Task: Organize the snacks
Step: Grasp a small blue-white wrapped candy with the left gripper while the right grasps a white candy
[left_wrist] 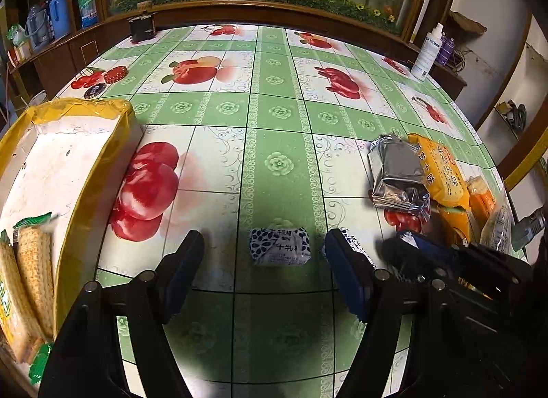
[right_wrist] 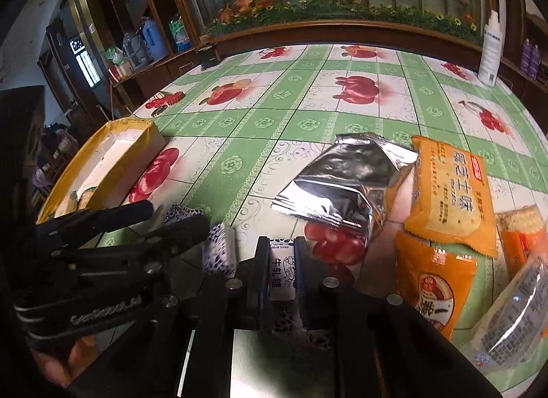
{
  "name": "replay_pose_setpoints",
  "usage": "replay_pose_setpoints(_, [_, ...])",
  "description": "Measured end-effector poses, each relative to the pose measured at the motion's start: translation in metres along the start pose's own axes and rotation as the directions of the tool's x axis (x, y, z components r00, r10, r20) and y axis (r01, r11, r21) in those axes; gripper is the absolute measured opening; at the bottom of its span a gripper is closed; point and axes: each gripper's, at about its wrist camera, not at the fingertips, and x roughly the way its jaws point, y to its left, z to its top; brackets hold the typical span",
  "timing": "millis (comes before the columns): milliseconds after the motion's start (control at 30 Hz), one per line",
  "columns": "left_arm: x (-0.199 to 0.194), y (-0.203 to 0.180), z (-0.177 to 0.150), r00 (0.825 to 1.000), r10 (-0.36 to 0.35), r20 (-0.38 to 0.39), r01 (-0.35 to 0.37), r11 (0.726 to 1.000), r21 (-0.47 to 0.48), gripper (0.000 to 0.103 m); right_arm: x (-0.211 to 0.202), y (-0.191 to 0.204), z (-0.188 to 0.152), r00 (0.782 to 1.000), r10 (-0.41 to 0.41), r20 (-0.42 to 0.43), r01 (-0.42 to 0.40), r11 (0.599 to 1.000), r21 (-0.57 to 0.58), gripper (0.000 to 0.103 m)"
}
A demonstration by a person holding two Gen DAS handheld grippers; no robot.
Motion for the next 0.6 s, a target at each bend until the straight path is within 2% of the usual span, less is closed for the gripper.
replay_pose_setpoints(33, [-0.001,0.000,-0.001,1.000,0.005,0.006,-0.005,1.000,-0.002,0.073,-0.003,-0.001,-0.002,1.000,0.009,0.005,-0.009,1.000,0.007,0.014])
replay_pose_setpoints(67, [-0.001,0.002,-0.002,1.000,0.013,0.009,-0.013,1.000,-0.007,0.067,-0.007,-0.002,-0.003,1.000,0.019,0.010,-0.019,1.000,0.015,0.014])
replay_pose_setpoints(100, [0.000,0.003,-0.004,1.000,0.029,0.004,-0.029,1.000,-0.009,0.055,-0.011,-0.003,-0.005,0.999,0.029,0.017,-0.030,0.999,0.023,0.014])
replay_pose_setpoints(133, [-0.002,0.000,-0.006,0.995,0.101,0.018,-0.102,0.995,0.024,0.033,-0.015,-0.004,-0.008,0.999,0.041,0.026,-0.042,0.999,0.031,0.014])
replay_pose_setpoints(167, [-0.003,-0.001,-0.007,0.993,0.119,0.025,-0.120,0.992,0.038,0.029,-0.018,-0.004,-0.009,0.998,0.046,0.032,-0.047,0.998,0.036,0.014])
replay_pose_setpoints(233, [-0.008,0.003,-0.010,0.996,0.087,0.015,-0.087,0.996,0.026,0.028,-0.025,-0.004,-0.013,0.997,0.060,0.043,-0.062,0.997,0.045,0.014])
replay_pose_setpoints(400, [-0.027,0.018,-0.027,0.998,0.060,0.001,-0.060,0.998,-0.025,0.028,-0.043,0.000,-0.024,0.994,0.086,0.065,-0.089,0.995,0.039,0.014])
replay_pose_setpoints(600, [-0.078,0.033,-0.056,0.997,0.047,0.060,-0.041,0.994,-0.100,0.028,-0.072,0.016,-0.042,0.987,0.123,0.107,-0.123,0.992,-0.001,0.014])
